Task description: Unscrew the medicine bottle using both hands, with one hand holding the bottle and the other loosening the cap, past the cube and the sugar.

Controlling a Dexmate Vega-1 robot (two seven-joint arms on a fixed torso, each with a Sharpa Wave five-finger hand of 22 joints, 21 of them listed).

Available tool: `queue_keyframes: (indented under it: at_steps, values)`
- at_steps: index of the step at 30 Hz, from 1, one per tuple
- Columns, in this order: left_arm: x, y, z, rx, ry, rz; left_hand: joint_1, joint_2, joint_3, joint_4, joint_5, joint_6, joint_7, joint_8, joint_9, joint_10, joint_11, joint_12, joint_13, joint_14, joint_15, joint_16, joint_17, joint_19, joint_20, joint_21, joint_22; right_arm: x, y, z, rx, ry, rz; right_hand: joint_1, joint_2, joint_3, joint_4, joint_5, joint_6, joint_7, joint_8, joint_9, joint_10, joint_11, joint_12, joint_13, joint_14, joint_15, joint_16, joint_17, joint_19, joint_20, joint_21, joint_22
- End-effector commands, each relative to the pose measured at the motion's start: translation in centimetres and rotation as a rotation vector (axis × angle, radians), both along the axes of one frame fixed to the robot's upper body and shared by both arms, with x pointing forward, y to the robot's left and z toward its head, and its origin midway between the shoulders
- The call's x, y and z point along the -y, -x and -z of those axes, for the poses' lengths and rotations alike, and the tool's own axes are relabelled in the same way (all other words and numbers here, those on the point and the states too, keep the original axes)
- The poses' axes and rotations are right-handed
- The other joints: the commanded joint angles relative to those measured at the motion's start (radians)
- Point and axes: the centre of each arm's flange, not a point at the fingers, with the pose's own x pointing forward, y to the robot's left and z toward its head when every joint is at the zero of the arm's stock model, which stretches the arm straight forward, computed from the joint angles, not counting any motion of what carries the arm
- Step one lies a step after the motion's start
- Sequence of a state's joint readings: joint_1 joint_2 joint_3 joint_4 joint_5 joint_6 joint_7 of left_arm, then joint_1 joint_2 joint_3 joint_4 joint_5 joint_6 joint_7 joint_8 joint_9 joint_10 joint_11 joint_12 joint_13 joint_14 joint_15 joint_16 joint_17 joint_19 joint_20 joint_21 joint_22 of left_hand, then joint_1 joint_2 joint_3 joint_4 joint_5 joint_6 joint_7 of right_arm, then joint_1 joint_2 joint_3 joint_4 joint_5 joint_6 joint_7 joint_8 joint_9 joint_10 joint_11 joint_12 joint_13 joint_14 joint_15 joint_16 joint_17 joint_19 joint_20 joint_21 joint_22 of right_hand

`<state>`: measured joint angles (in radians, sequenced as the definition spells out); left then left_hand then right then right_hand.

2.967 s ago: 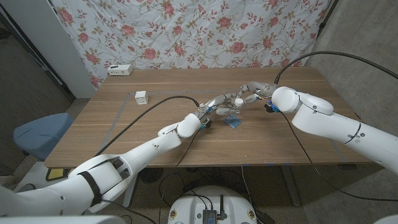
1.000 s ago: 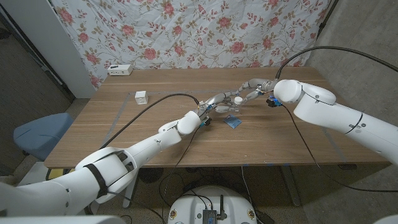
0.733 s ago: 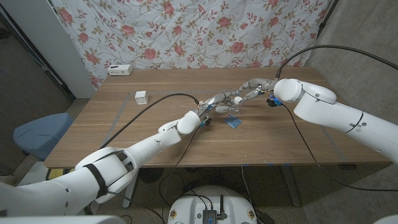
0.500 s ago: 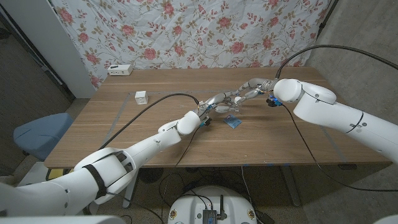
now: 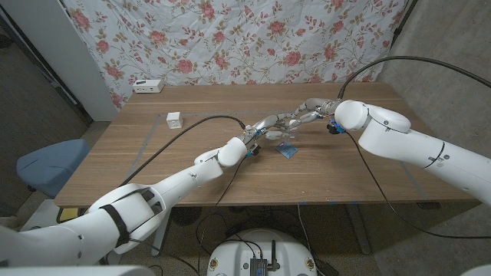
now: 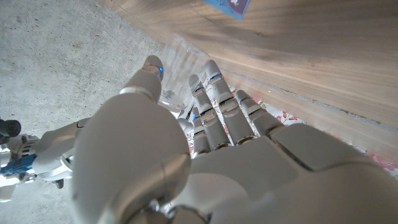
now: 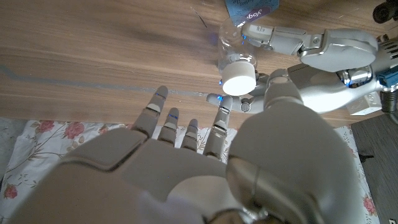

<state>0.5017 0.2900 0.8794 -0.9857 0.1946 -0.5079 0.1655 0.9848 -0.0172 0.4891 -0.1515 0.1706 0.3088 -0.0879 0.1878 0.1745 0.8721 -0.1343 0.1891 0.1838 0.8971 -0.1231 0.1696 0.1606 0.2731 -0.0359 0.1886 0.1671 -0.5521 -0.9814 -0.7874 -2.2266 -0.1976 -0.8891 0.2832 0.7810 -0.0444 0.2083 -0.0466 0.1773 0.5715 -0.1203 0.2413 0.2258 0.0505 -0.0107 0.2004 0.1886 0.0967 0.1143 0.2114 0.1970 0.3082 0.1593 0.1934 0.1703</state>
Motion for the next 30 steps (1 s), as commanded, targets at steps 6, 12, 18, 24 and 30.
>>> queue_keyframes:
  at_steps: [6, 12, 18, 24, 30]
  values:
    - [-0.04, 0.09, -0.05, 0.004, -0.003, 0.010, -0.001, 0.014, 0.007, -0.002, 0.004, 0.000, -0.004, 0.000, 0.002, 0.039, -0.036, 0.006, 0.004, 0.007, -0.091, 0.006, 0.002, 0.008, -0.131, -0.002, 0.000, -0.46, 0.17, 0.30, 0.042, 0.012, 0.048, 0.025, 0.004, 0.012, -0.025, 0.012, 0.057, 0.004, 0.031, 0.013, 0.035, -0.018, 0.013, 0.004, 0.030, -0.010, 0.010, -0.002, 0.022, -0.008, 0.008, 0.001]
    - [-0.07, 0.22, 0.08, 0.003, -0.001, 0.006, -0.001, 0.014, 0.007, -0.002, 0.004, 0.000, -0.004, -0.001, 0.002, 0.039, -0.031, 0.006, 0.004, 0.007, -0.091, 0.006, 0.002, 0.008, -0.131, -0.002, 0.000, -0.50, 0.02, 0.45, 0.046, 0.011, 0.054, 0.037, 0.008, 0.018, -0.037, 0.014, 0.084, -0.003, 0.046, 0.018, 0.049, -0.018, 0.014, 0.004, 0.043, -0.012, 0.011, -0.003, 0.030, -0.013, 0.009, 0.001]
    - [-0.18, 0.39, 0.21, 0.002, 0.001, 0.000, -0.002, 0.013, 0.006, -0.002, 0.004, 0.001, -0.004, -0.001, 0.002, 0.040, -0.035, 0.006, 0.004, 0.007, -0.091, 0.006, 0.002, 0.007, -0.131, -0.002, 0.000, -0.59, -0.01, 0.69, 0.057, 0.018, 0.067, 0.051, 0.014, 0.024, -0.047, 0.015, 0.102, -0.008, 0.057, 0.023, 0.062, -0.028, 0.015, 0.004, 0.055, -0.015, 0.014, -0.003, 0.039, -0.018, 0.010, 0.001]
    - [-0.05, 0.45, 0.20, 0.003, -0.001, 0.004, -0.002, 0.013, 0.006, -0.002, 0.004, 0.001, -0.003, -0.001, 0.002, 0.041, -0.037, 0.007, 0.004, 0.007, -0.091, 0.006, 0.002, 0.007, -0.131, -0.002, 0.000, -0.70, 0.17, 0.94, 0.067, 0.024, 0.073, 0.061, 0.019, 0.029, -0.056, 0.016, 0.124, -0.007, 0.070, 0.028, 0.072, -0.034, 0.015, 0.004, 0.066, -0.025, 0.016, -0.003, 0.050, -0.016, 0.012, 0.001]
    - [-0.01, 0.58, 0.29, 0.004, -0.001, 0.005, -0.003, 0.014, 0.006, -0.001, 0.004, 0.000, -0.004, -0.001, 0.002, 0.039, -0.032, 0.006, 0.004, 0.010, -0.090, 0.008, 0.003, 0.007, -0.131, -0.002, 0.000, -0.68, 0.38, 1.15, 0.073, 0.026, 0.084, 0.073, 0.026, 0.035, -0.066, 0.016, 0.150, -0.012, 0.085, 0.034, 0.090, -0.044, 0.016, 0.004, 0.079, -0.033, 0.018, -0.002, 0.061, -0.024, 0.013, 0.001]
